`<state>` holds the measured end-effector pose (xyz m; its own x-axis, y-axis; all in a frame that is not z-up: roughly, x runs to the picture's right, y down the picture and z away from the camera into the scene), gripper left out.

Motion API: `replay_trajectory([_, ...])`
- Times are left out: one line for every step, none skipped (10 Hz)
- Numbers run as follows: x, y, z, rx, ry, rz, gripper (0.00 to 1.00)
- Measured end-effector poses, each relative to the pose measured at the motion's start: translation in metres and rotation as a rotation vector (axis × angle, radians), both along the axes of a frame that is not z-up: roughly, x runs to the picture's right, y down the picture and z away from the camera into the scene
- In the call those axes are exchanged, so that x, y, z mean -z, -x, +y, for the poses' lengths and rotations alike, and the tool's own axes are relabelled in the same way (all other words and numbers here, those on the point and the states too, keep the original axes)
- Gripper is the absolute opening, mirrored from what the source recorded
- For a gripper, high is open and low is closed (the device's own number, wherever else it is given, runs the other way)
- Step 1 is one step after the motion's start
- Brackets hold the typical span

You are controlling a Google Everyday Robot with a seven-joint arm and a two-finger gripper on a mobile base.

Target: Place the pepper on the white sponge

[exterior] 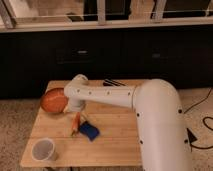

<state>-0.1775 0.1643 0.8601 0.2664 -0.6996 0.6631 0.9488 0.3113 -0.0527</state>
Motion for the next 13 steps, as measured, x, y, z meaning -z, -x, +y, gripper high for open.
replay_trajectory([-0.001, 0.003, 0.001, 0.005, -0.002, 0.003, 0.80])
replay_trajectory([-0.002, 0.004, 0.002, 0.007, -0.005, 0.007, 0.80])
replay_trajectory([-0.004, 0.006, 0.003, 0.007, -0.008, 0.010, 0.80])
replay_trajectory([-0.005, 0.009, 0.003, 0.008, -0.013, 0.013, 0.79])
replay_trajectory([-0.006, 0.013, 0.002, 0.007, -0.015, 0.015, 0.71])
replay_trajectory([-0.008, 0.014, 0.002, 0.004, -0.015, 0.018, 0.63])
replay_trajectory([-0.009, 0.016, 0.002, 0.000, -0.015, 0.026, 0.53])
replay_trajectory([-0.011, 0.016, 0.002, -0.007, -0.014, 0.037, 0.41])
replay_trajectory([-0.013, 0.015, 0.002, -0.011, -0.014, 0.045, 0.33])
replay_trajectory([-0.014, 0.015, 0.003, -0.012, -0.011, 0.053, 0.24])
replay_trajectory([-0.016, 0.015, 0.005, -0.015, -0.009, 0.059, 0.14])
replay_trajectory([-0.018, 0.013, 0.007, -0.014, -0.009, 0.066, 0.11])
replay_trajectory([-0.018, 0.013, 0.007, -0.015, -0.011, 0.066, 0.12])
